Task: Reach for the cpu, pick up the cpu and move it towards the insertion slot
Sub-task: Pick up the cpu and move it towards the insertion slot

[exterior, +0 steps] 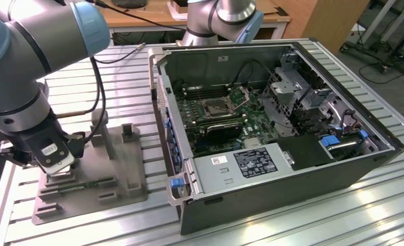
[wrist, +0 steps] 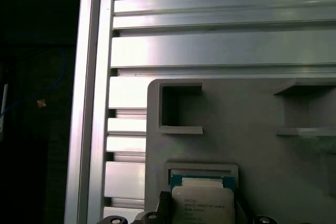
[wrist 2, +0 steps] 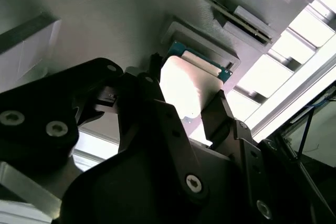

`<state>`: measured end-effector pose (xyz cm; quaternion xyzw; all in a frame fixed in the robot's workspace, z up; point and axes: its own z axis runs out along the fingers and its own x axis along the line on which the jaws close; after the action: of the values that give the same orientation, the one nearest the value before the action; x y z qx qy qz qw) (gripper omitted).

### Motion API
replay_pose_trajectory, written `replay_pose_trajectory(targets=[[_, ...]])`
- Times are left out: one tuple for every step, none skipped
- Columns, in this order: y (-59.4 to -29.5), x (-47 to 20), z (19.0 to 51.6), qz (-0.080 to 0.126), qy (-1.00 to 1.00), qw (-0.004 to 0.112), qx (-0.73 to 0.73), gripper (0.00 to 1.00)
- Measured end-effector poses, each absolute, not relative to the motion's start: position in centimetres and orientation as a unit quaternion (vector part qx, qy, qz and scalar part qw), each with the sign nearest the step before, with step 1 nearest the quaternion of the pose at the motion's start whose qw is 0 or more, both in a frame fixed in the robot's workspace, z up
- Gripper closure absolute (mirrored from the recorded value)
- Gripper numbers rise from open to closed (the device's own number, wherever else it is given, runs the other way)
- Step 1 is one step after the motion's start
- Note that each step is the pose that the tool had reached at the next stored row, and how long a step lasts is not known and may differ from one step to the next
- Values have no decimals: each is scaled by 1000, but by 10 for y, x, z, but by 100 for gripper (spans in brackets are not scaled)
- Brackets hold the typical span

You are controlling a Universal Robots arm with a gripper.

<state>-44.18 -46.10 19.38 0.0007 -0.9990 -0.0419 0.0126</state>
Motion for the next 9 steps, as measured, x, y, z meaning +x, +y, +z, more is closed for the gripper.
replay_pose_trajectory(targets=[[-461,-442,195,-42,-999,13,1,45],[-461,-442,196,-42,-999,13,1,45],[-461,-442,197,-42,-999,13,1,45],[-461,-442,197,-42,-999,13,1,45],[-461,-442,198,-42,-999,13,1,45],[-461,-442,198,-42,-999,12,1,45],[-461,-442,198,-42,-999,13,1,45],[-461,-442,198,-42,-999,13,1,45],[-461,-442,198,-42,-999,13,1,45]])
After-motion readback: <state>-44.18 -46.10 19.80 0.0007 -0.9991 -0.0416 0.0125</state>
